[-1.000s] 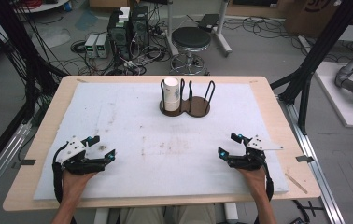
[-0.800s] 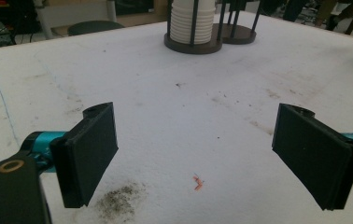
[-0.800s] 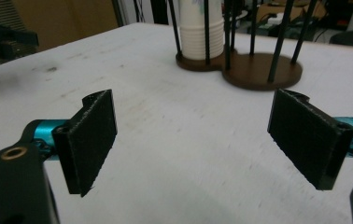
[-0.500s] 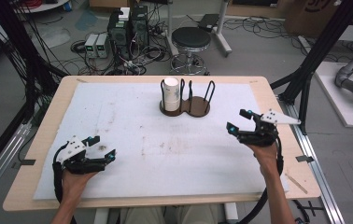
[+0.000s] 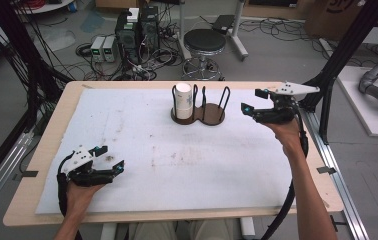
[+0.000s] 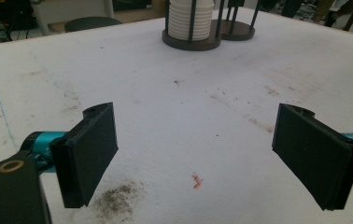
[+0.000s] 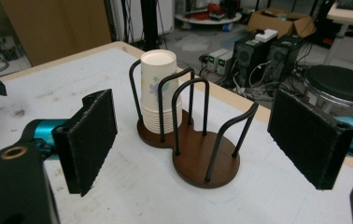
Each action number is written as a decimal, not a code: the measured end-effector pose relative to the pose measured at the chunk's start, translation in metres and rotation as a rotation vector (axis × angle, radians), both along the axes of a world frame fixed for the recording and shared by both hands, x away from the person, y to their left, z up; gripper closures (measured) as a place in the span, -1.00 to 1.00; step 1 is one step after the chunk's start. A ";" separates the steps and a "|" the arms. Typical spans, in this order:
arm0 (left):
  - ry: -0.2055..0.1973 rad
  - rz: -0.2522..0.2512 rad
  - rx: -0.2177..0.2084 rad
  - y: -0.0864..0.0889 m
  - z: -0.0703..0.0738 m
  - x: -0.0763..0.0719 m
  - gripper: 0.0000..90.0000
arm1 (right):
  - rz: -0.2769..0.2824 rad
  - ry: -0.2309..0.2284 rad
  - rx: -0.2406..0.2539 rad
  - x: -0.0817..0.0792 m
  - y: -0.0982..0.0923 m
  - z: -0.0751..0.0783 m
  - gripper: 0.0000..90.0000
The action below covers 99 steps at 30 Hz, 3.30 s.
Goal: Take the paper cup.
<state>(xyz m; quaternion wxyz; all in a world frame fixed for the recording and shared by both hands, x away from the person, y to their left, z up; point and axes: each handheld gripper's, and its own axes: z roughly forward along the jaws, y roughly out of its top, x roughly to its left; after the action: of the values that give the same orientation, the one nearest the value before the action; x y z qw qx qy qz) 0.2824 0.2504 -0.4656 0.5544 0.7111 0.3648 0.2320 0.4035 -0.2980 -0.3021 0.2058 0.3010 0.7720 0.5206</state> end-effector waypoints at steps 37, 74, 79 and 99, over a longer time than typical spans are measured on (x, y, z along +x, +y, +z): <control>0.017 0.002 0.017 -0.002 0.000 0.002 -0.69 | 0.310 0.203 -0.433 0.140 0.155 0.041 -0.64; 0.021 0.001 0.022 -0.002 0.000 0.002 -0.69 | 0.339 0.307 -0.605 0.170 0.209 -0.009 -0.63; 0.023 0.000 0.023 -0.002 0.000 0.002 -0.69 | 0.345 0.318 -0.614 0.170 0.209 -0.009 -0.43; 0.026 -0.001 0.024 -0.003 0.000 0.003 -0.69 | 0.344 0.325 -0.597 0.169 0.206 0.000 -0.18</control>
<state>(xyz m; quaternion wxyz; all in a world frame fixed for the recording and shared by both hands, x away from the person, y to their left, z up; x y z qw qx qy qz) 0.2850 0.2475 -0.4653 0.5413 0.7208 0.3688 0.2269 0.5726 -0.0921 -0.3019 0.0689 0.1723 0.9516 0.2450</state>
